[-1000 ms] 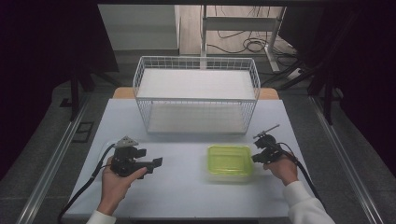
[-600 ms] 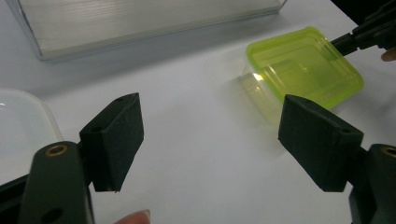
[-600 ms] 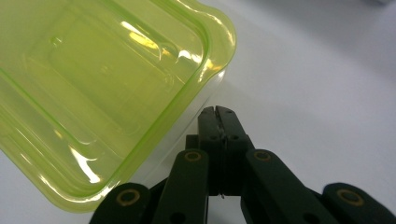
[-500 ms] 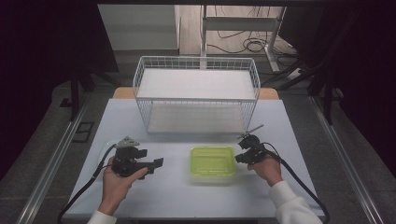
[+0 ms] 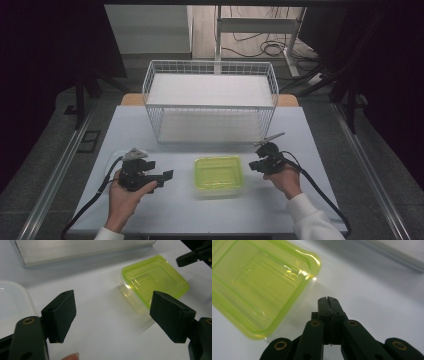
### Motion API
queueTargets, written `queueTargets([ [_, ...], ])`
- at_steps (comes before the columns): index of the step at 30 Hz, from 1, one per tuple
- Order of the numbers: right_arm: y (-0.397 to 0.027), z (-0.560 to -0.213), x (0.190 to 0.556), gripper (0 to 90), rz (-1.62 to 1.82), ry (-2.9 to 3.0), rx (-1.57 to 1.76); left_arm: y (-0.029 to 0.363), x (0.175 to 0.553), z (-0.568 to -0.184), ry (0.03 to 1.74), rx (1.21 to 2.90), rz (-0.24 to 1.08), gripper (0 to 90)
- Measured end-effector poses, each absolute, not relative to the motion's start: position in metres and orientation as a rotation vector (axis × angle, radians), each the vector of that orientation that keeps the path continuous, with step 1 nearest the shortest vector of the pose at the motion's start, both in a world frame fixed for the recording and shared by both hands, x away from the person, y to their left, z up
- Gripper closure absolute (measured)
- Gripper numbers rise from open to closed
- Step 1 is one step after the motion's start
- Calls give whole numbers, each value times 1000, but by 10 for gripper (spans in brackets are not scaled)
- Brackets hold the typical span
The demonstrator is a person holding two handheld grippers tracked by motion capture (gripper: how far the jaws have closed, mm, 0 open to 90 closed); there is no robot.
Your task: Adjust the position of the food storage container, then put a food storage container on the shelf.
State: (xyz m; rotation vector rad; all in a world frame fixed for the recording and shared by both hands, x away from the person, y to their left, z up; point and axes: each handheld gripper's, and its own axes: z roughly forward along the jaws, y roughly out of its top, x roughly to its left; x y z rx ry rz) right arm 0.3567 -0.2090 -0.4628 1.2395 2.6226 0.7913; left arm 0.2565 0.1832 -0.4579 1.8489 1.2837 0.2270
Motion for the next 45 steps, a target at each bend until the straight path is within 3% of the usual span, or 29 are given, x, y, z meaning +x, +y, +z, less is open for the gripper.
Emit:
queueTargets([
  [4, -225, -454, 345, 871, 844, 2553, 1244, 183, 258, -457, 1285, 1818, 214, 201],
  [6, -235, -449, 336, 818, 911, 2496, 1260, 183, 260, -457, 1290, 1812, 210, 195],
  [10, -256, -448, 313, 537, 1106, 2425, 1305, 181, 262, -460, 1286, 1815, 202, 193],
  [14, -263, -445, 311, 388, 1185, 2359, 1356, 179, 262, -458, 1278, 1819, 180, 221],
  [34, -259, -451, 314, 289, 1297, 2377, 1408, 163, 269, -467, 1266, 1828, 74, 227],
  [42, -256, -453, 314, 321, 1344, 2390, 1444, 154, 274, -465, 1267, 1819, 39, 262],
  [45, -253, -456, 313, 345, 1371, 2404, 1461, 148, 281, -468, 1280, 1785, -45, 283],
])
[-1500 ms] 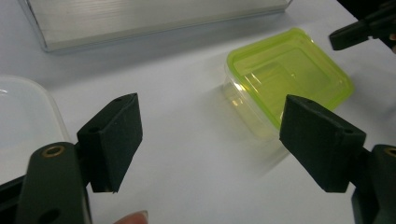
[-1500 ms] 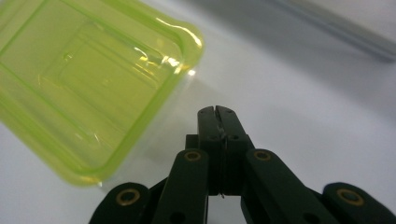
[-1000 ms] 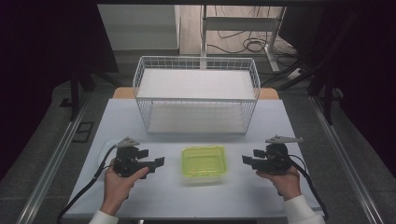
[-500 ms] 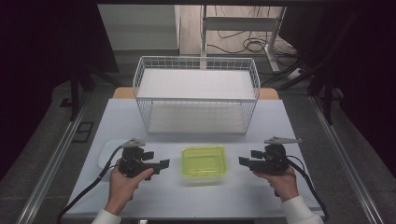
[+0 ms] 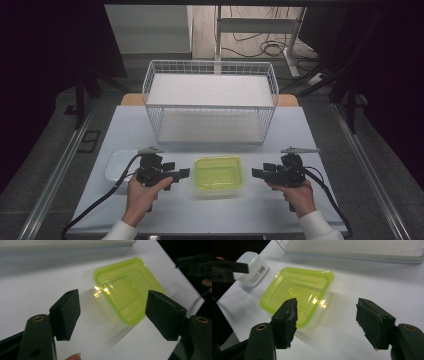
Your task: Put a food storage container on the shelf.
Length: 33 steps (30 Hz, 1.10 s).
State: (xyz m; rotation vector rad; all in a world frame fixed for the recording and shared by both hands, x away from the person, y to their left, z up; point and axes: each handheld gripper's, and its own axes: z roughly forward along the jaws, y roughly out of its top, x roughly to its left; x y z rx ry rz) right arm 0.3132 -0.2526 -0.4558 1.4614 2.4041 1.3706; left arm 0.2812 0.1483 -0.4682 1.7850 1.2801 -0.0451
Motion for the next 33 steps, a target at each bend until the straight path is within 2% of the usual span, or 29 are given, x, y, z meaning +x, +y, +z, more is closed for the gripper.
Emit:
queueTargets([
  [8, -242, -458, 323, 352, 1383, 2439, 1480, 148, 294, -473, 1355, 1739, -115, 356],
  [14, -223, -456, 337, 356, 1310, 2484, 1469, 142, 306, -489, 1401, 1758, -169, 351],
  [33, -205, -484, 351, 457, 1283, 2564, 1539, 128, 317, -517, 1410, 1689, -321, 451],
])
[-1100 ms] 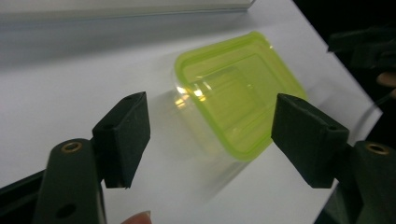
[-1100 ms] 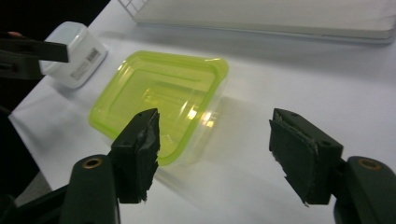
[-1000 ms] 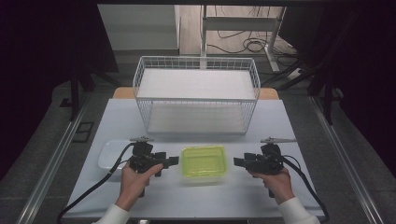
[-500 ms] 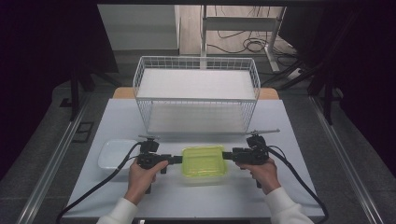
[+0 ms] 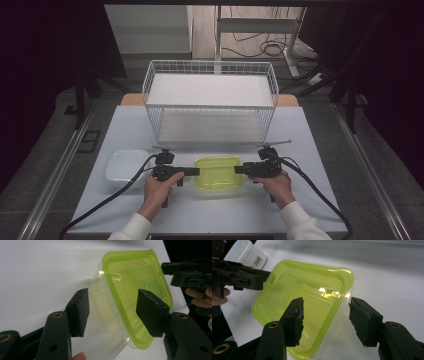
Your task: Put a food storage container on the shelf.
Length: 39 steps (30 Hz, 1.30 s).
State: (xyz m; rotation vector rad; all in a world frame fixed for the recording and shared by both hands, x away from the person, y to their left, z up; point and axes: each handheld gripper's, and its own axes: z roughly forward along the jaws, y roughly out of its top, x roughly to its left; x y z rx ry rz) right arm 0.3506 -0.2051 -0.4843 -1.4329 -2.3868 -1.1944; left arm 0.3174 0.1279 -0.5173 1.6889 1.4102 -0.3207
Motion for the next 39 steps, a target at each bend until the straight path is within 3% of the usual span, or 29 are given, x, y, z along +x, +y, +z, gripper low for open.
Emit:
queueTargets([
  [8, -203, -494, 355, 494, -1152, -2381, -1442, 125, 319, -525, 1415, 1687, -376, 500],
  [10, -207, -501, 358, 602, -1176, -2275, -1451, 123, 319, -528, 1400, 1653, -426, 560],
  [11, -207, -501, 358, 602, -1176, -2275, -1451, 123, 319, -528, 1400, 1653, -426, 599],
  [13, -212, -504, 360, 690, -1178, -2201, -1463, 123, 318, -527, 1399, 1646, -426, 615],
  [14, -214, -505, 360, 714, -1182, -2159, -1470, 123, 317, -526, 1409, 1651, -412, 670],
  [17, -215, -502, 357, 744, -1195, -2154, -1477, 123, 314, -523, 1411, 1652, -386, 718],
  [24, -217, -495, 353, 785, -1237, -2198, -1449, 125, 309, -511, 1362, 1640, -344, 777],
  [39, -219, -468, 342, 785, -1384, -2275, -1331, 127, 299, -481, 1260, 1671, -252, 777],
])
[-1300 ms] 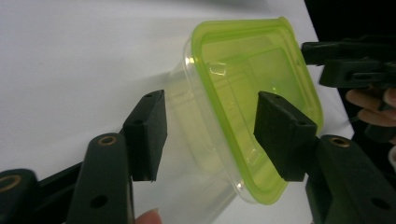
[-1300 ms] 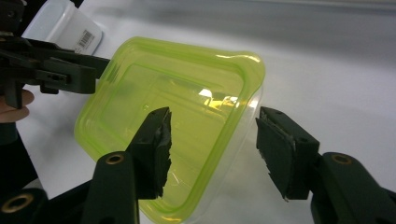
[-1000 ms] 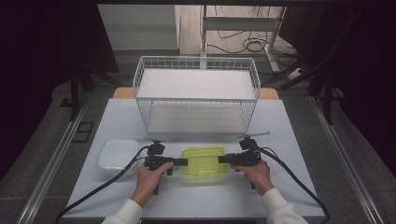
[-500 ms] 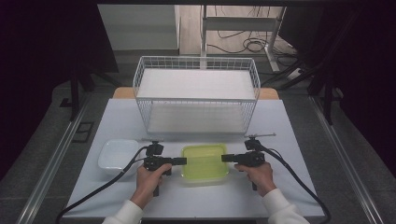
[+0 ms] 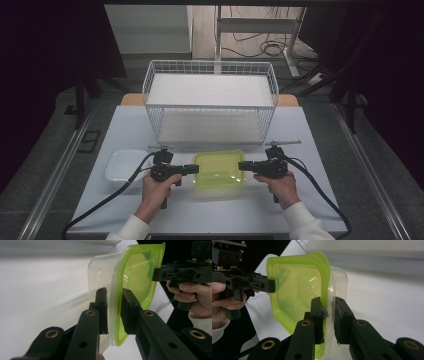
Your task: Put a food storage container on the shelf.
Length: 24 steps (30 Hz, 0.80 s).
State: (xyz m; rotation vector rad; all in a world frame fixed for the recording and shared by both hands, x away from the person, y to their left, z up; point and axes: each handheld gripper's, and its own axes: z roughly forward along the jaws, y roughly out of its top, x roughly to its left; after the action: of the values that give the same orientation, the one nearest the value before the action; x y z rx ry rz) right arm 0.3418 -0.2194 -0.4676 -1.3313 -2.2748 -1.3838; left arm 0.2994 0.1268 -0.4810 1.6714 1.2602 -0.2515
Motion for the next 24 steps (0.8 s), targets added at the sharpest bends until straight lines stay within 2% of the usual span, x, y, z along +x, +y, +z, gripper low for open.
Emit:
queueTargets([
  [24, -218, -433, 328, 777, -1539, -2382, -1195, 131, 292, -455, 1182, 1694, -170, 782],
])
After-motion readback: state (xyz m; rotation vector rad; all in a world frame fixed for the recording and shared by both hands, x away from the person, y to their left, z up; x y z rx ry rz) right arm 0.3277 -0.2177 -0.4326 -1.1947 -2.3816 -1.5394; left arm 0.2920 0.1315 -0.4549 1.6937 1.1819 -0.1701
